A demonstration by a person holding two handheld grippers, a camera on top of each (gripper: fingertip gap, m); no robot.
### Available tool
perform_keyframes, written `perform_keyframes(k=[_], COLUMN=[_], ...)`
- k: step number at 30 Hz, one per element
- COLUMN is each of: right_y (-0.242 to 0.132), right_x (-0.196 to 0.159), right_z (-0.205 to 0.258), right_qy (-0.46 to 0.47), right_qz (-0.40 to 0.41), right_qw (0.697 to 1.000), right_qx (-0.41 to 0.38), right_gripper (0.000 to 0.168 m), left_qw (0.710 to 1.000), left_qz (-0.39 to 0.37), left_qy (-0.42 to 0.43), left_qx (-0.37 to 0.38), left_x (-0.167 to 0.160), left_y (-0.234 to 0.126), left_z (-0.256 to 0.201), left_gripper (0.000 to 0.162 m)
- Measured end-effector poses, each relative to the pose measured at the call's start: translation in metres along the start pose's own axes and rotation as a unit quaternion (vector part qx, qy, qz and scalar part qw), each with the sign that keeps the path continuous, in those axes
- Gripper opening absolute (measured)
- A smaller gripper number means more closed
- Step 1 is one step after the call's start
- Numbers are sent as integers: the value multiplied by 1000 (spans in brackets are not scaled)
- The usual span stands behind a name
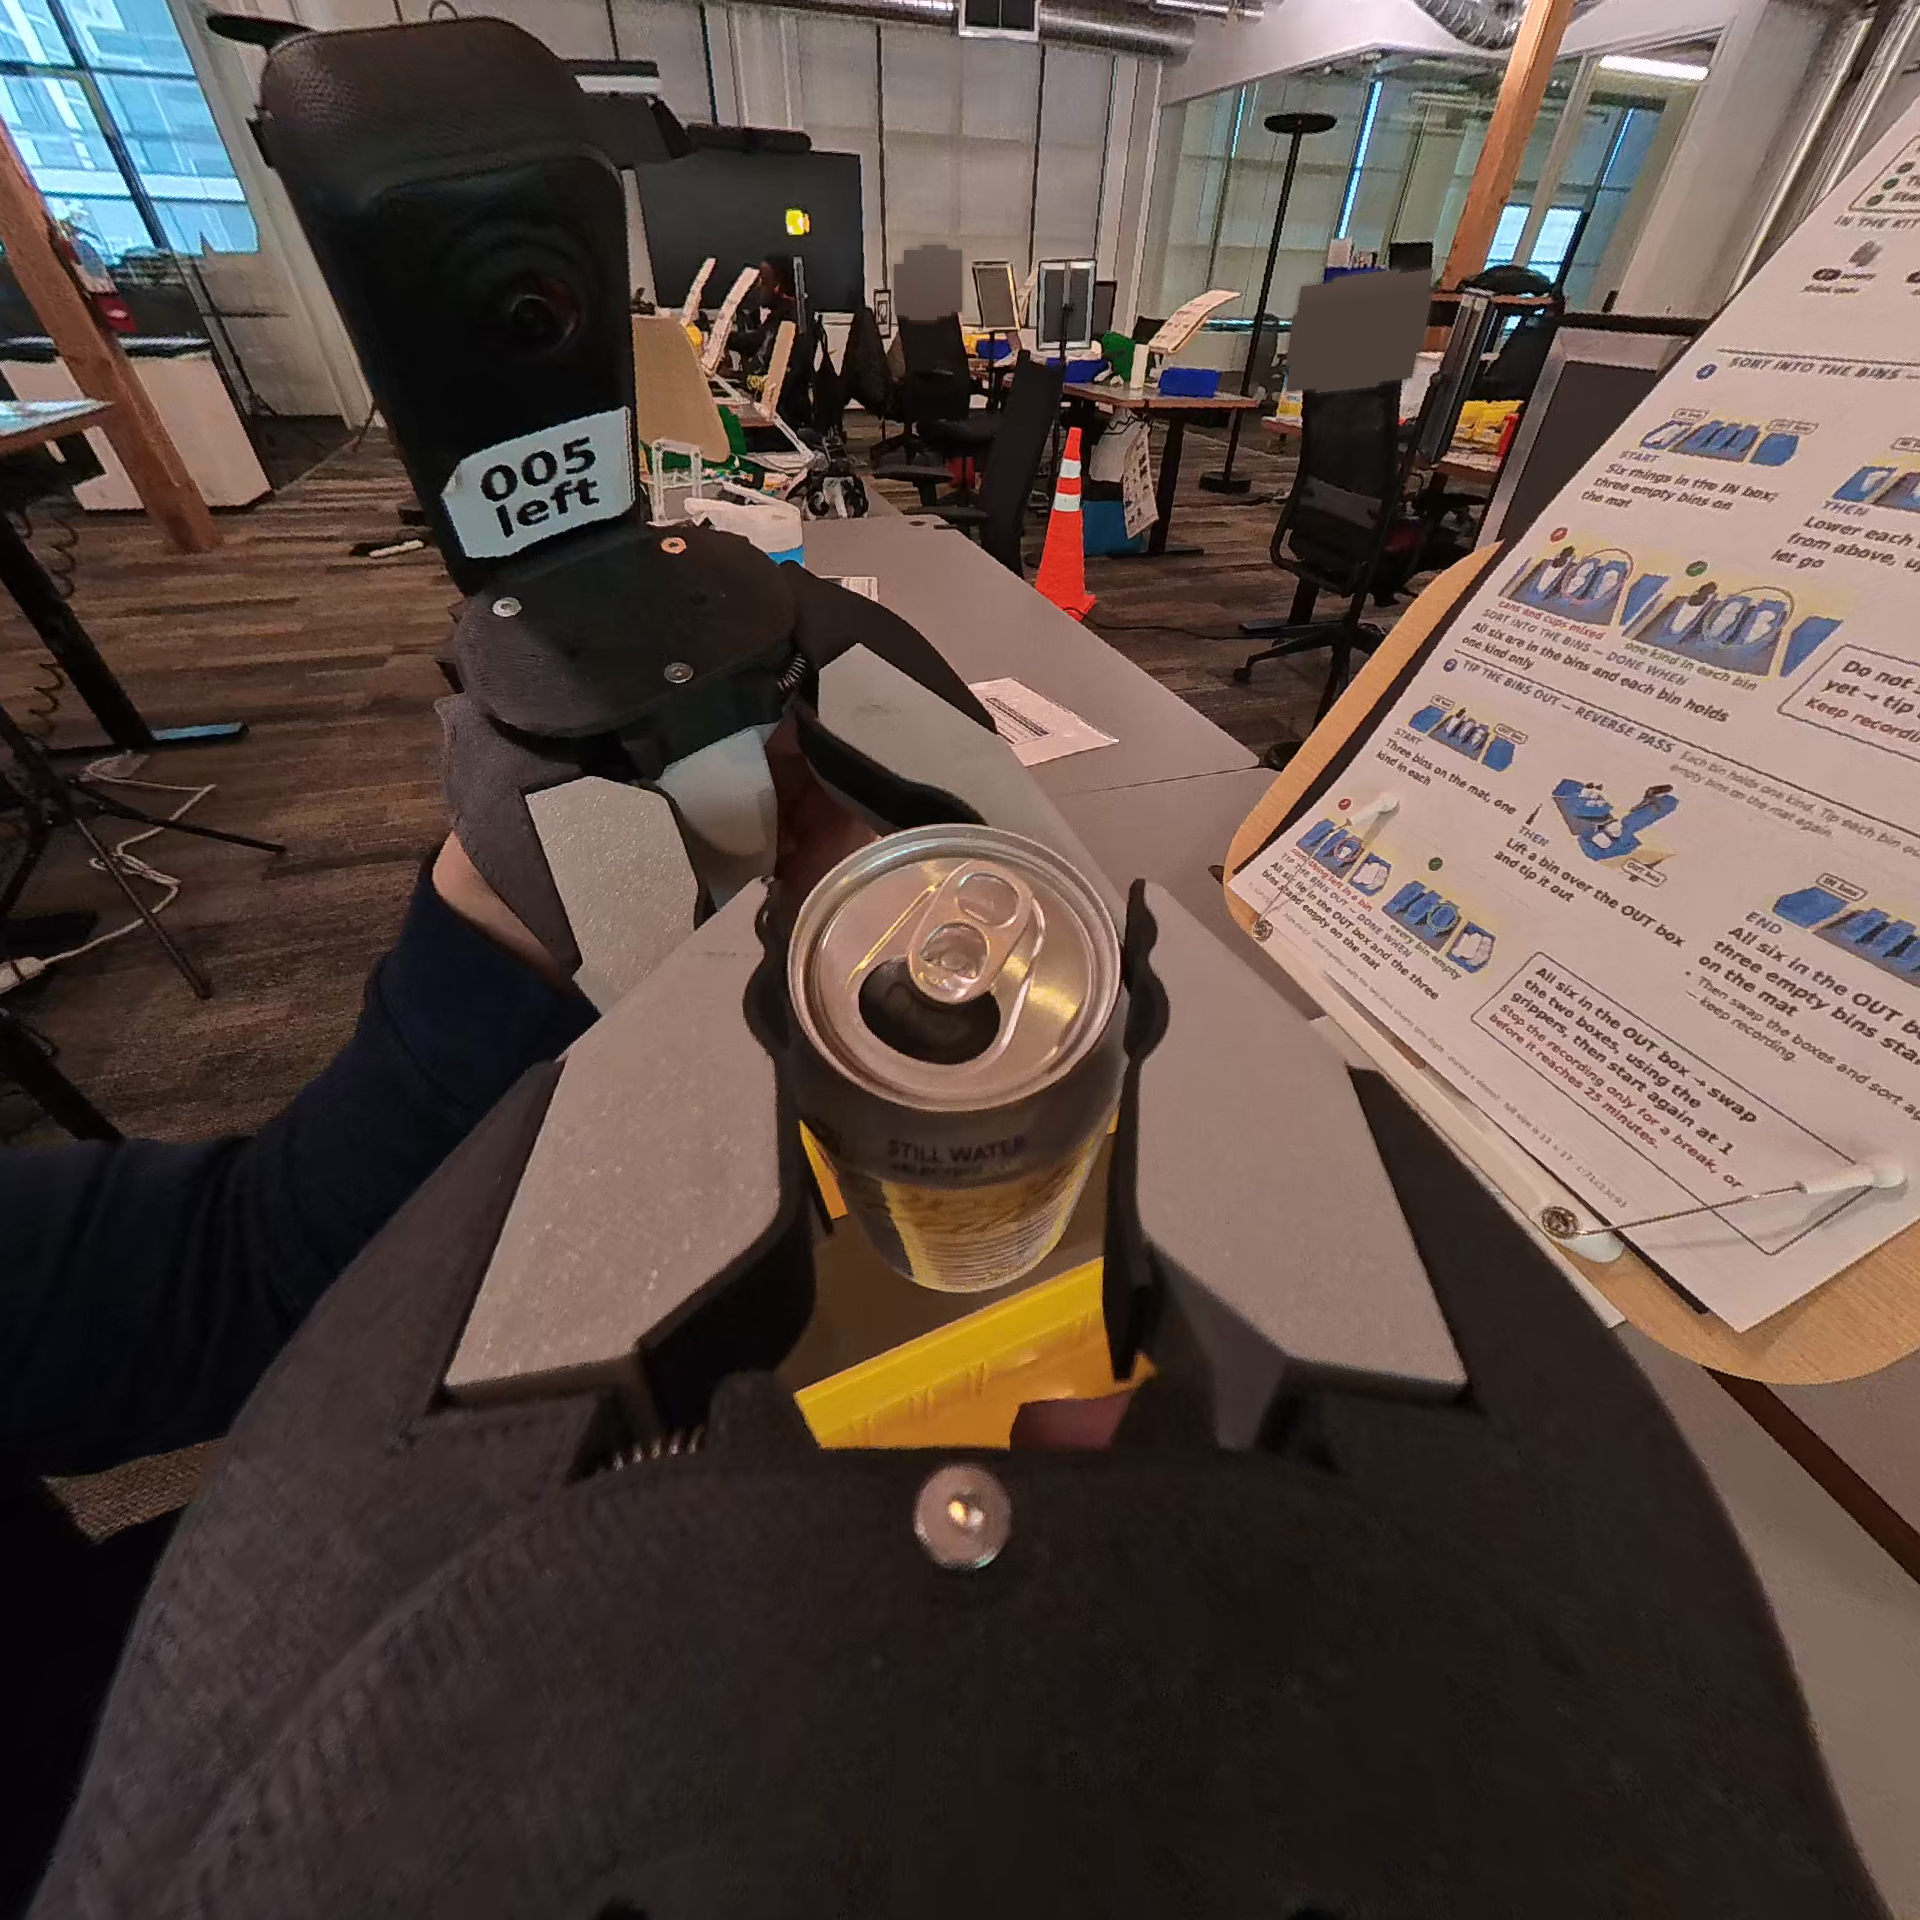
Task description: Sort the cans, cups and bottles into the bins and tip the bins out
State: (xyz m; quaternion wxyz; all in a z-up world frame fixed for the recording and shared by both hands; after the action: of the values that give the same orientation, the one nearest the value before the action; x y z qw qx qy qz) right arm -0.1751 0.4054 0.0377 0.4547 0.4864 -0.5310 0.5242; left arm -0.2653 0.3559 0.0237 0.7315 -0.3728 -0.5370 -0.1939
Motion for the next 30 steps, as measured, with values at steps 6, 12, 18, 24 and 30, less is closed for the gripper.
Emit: perform_keyframes(k=[6,12,18,24,30], right_y=[0,-2,-8,-17,-18], right_x=[-1,0,4,10,10], right_z=[-1,-2,-3,-6,-6], right_qy=[1,6,10,17,34], right_qz=[3,-4,-18,-46,-49], right_qw=[1000,1000,1000,999,998], right_qx=[-4,-4,-5,-11,12], right_gripper=[62,63,62,62,85], left_qw=[1000,1000,1000,1000,1000], left_qz=[-3,4,19,25,10], left_qy=[-9,-12,-6,8,11], left_qx=[-5,-9,-7,4,25], left_x=[-2,-3,-6,-4,2], left_y=[2,2,4,5,-1], left_z=[1,2,1,1,2], left_gripper=[75,75,75,72,71])
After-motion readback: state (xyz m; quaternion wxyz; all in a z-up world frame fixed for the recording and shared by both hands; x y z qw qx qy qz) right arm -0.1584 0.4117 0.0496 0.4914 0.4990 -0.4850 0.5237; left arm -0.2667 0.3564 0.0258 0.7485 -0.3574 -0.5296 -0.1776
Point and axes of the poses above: each gripper's, where its closed fingertips meet, y out along the fingers, x out of its top, z = x × y across the jaws, the point moved 8 cm from there along -y, back along the fingers, and after that the axes turned 6 degrees about -x, right-handed, at the moved point
